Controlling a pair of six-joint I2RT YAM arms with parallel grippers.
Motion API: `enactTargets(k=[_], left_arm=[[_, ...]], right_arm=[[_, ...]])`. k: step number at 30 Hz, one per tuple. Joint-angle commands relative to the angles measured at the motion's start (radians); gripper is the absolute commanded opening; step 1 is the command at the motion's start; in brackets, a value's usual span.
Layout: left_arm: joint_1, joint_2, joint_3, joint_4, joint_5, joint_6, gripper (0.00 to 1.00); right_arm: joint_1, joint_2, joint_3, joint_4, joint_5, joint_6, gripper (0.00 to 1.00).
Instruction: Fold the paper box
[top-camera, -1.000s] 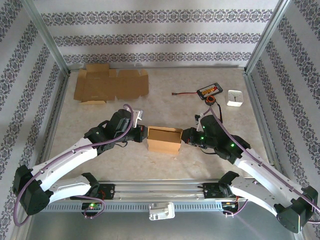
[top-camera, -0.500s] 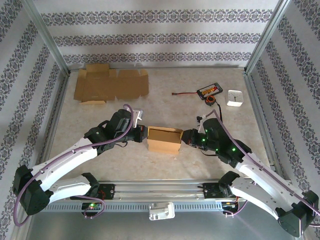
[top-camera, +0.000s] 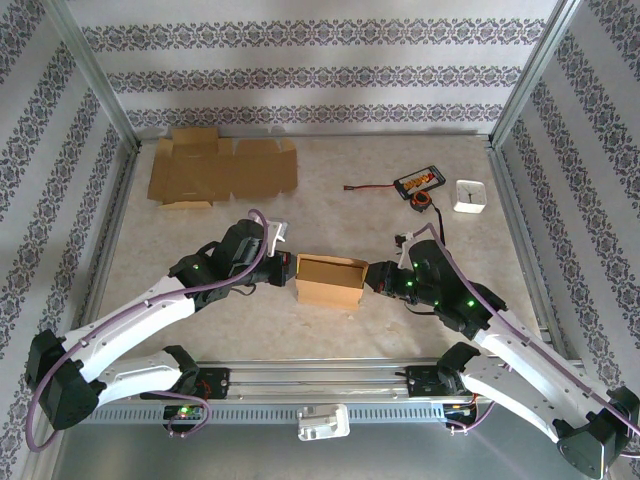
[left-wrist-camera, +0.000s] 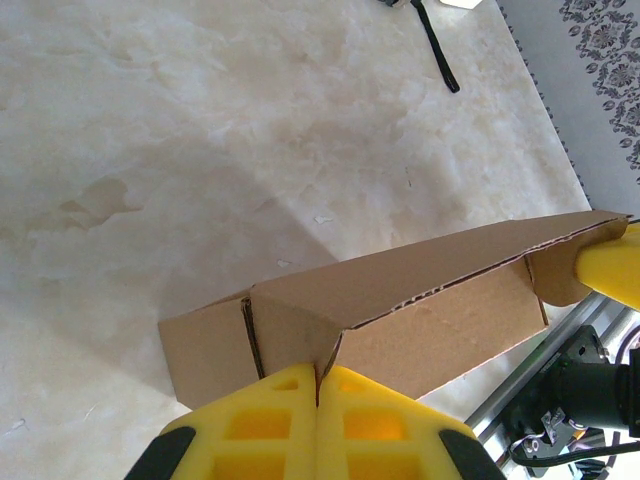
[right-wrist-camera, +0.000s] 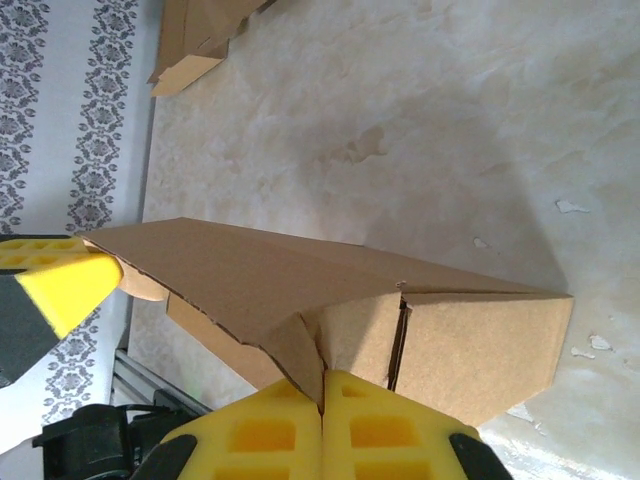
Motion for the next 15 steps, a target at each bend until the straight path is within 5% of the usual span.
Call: enactTargets(k=[1,15], left_arm=[[-0.009,-0.004,-0.008,-0.061,-0.037,0.002,0.00],[-0.013,0.015,0.005,-0.052,-0.035,0.007,0.00]], right_arm=[[-0.021,0.030,-0.054,-0.282,0.104,-0.045,0.05],[-0.031,0.036,-0.033,-0.334,0.142,-0.094,0.06]])
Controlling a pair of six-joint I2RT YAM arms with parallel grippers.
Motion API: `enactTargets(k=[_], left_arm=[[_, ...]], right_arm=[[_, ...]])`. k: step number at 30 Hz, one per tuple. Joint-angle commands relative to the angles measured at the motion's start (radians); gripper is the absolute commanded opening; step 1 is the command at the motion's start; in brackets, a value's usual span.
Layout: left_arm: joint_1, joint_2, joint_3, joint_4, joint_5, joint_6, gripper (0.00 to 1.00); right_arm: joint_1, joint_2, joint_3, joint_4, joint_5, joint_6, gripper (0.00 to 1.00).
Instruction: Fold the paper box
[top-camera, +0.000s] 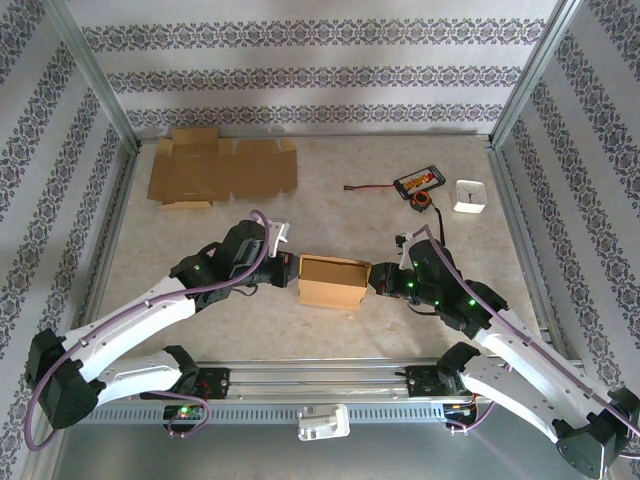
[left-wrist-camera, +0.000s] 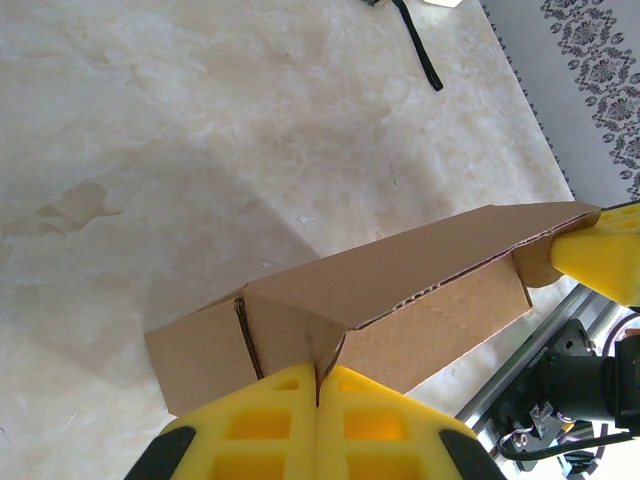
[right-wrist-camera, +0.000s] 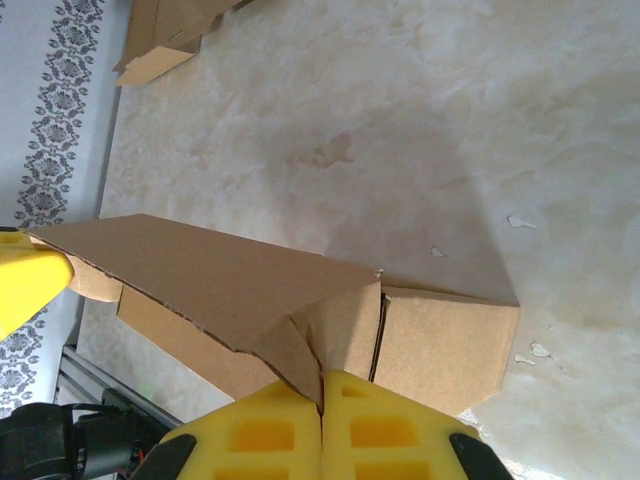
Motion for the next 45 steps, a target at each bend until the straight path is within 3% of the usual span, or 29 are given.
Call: enactTargets(k=[1,9,15,21,26,31,36,41,45], left_arm=[[-0.001,0.016,0.005,-0.070,-0.043,0.006,0.00],[-0.004,0.015,-0.013,-0.047,-0.024,0.000,0.00],[-0.009,-0.016,-0.047,-0.032,-0.002,-0.022,0.00],[-0.010,-0.075,-0.072,-0.021,0.001,-0.032,0.08],[-0.011,-0.101,-0.091,0.035,0.036,-0.035,0.27],[-0.012,-0.118,-0.090,0.031,0.035,-0.032,0.31],[-0.012,-0.175,-0.093,0.084,0.003,-0.047,0.32],[-0.010,-0.168,-0.055,0.108,-0.115,-0.234,0.32],[-0.010,-0.073,0.016,0.080,-0.099,-0.329,0.33]], right_arm=[[-0.021,0.037,-0.050,-0.267,0.098,-0.006,0.06],[0.051,0.080,-0.071,-0.202,0.116,0.015,0.07],[0.092,0.106,-0.044,-0.224,0.165,0.009,0.14],[0.087,0.036,0.013,-0.273,0.192,0.005,0.29],[0.081,-0.005,0.062,-0.279,0.156,0.000,0.49],[0.068,-0.029,0.101,-0.276,0.128,0.001,0.63],[0.036,-0.037,0.142,-0.242,0.059,0.035,0.66],[-0.022,-0.026,0.183,-0.244,0.034,0.147,0.66],[-0.069,0.007,0.186,-0.253,0.019,0.247,0.59]])
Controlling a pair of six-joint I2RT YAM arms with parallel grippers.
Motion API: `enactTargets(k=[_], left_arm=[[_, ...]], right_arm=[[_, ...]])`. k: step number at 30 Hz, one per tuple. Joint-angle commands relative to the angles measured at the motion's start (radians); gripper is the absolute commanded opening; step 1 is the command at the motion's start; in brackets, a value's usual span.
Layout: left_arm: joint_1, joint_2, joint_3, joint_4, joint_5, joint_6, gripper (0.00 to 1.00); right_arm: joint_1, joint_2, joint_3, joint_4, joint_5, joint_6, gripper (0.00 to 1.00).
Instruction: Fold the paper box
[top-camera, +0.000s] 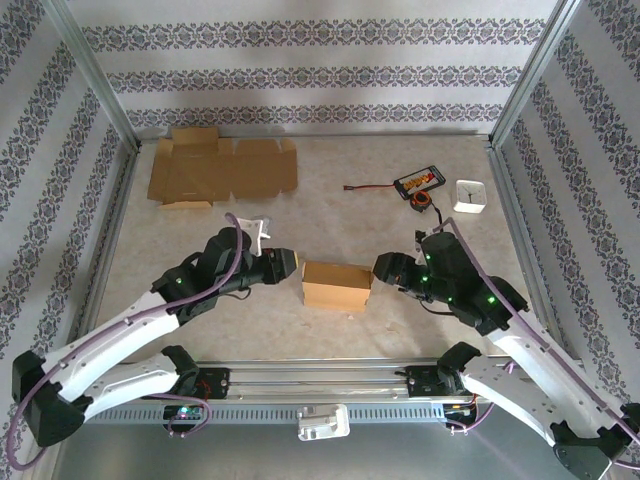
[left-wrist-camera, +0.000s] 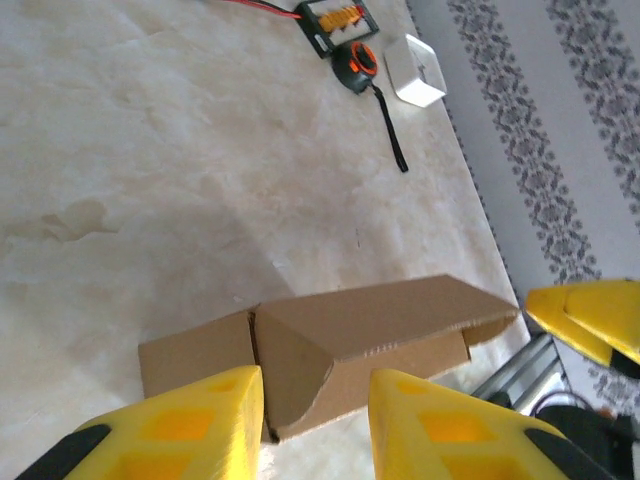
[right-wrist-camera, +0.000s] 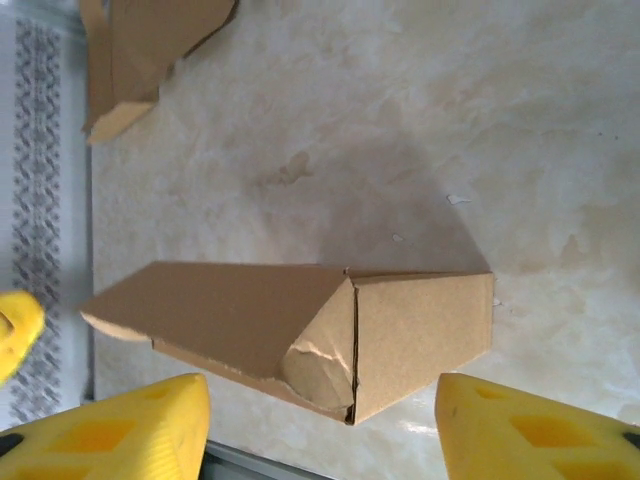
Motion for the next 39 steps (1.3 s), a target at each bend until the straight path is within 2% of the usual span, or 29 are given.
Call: enactTargets(k=[1,5,12,15,19,27,34,39], left_arm=[[-0.003,0.071,0.074,0.019,-0.010,-0.118,0.33],[-0.002,0.127,0.090,0.051,0.005,-0.144,0.33],[-0.001,0.146,0.063,0.028,-0.020,-0.151,0.34],[-0.001,0.157,0.046,0.068,0.051,-0.151,0.34],[-0.001,0.176,0.051,0.037,0.093,-0.139,0.31],[-0.003,0.153,-0.004,0.011,0.092,-0.175,0.24],[-0.019,0.143,-0.067,0.022,0.101,-0.211,0.15],[-0.032,0.138,-0.116,-0.006,0.079,-0.212,0.12]], right_arm=[[-0.028,0.042,0.020,-0.008,-0.046,0.128,0.58],[-0.041,0.120,0.008,0.069,-0.151,0.203,0.45],[-0.040,0.142,0.001,0.094,-0.153,0.221,0.32],[-0.039,0.142,-0.001,0.091,-0.154,0.220,0.31],[-0.028,0.142,0.000,0.098,-0.154,0.236,0.30],[0.025,0.148,-0.011,0.098,-0.109,0.250,0.26],[0.064,0.164,-0.057,0.107,-0.072,0.249,0.23],[0.081,0.161,-0.101,0.083,-0.031,0.229,0.21]])
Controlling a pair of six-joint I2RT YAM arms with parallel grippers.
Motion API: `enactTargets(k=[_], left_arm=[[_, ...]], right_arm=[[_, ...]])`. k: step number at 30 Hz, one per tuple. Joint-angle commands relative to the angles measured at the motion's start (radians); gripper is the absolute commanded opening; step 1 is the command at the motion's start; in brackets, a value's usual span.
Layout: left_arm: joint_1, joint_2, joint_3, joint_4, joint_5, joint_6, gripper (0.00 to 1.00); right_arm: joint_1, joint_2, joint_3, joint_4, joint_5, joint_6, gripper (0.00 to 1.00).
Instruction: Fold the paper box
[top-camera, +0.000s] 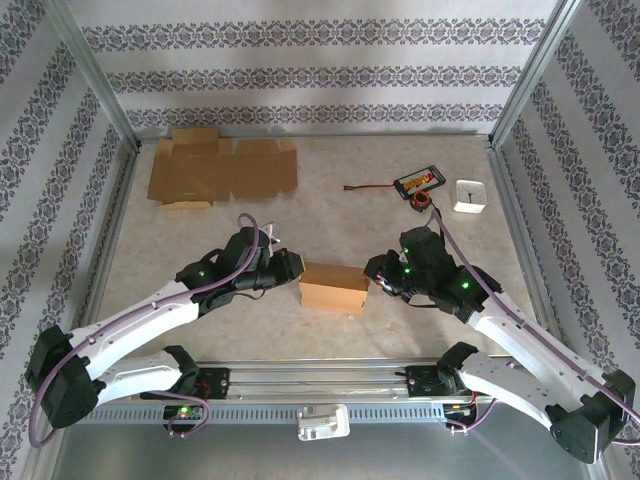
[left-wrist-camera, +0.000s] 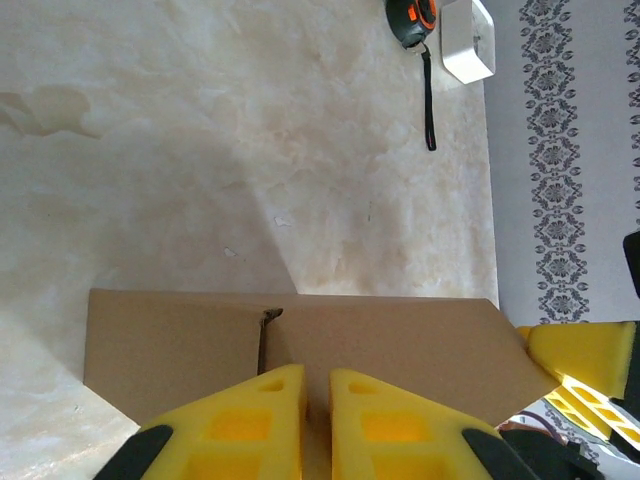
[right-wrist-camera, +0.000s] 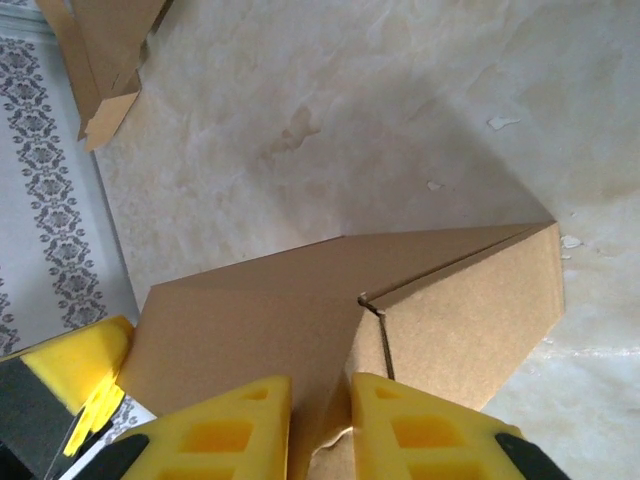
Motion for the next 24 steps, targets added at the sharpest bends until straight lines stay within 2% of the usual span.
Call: enactTargets(k=[1,10,14,24], left_arm=[[-0.030,0.019,-0.067,-0.095,0.003,-0.006,0.11],[-0.032,0.012,-0.076,-0.094,-0.006,0.030,0.10],[-0.032,0.010,-0.060,-0.146,-0.029,0.075,0.10],[-0.046,0.007,-0.173,-0.159,-0.041,0.057,0.10]], right_arm=[[0.022,0.018,-0.067,-0.046,0.034,-0.005,0.21],[0.037,0.018,-0.054,-0.056,0.045,-0.036,0.15],[0.040,0.042,-0.003,-0.149,0.100,-0.127,0.13],[0.120,0.115,-0.016,-0.270,0.247,-0.242,0.15]])
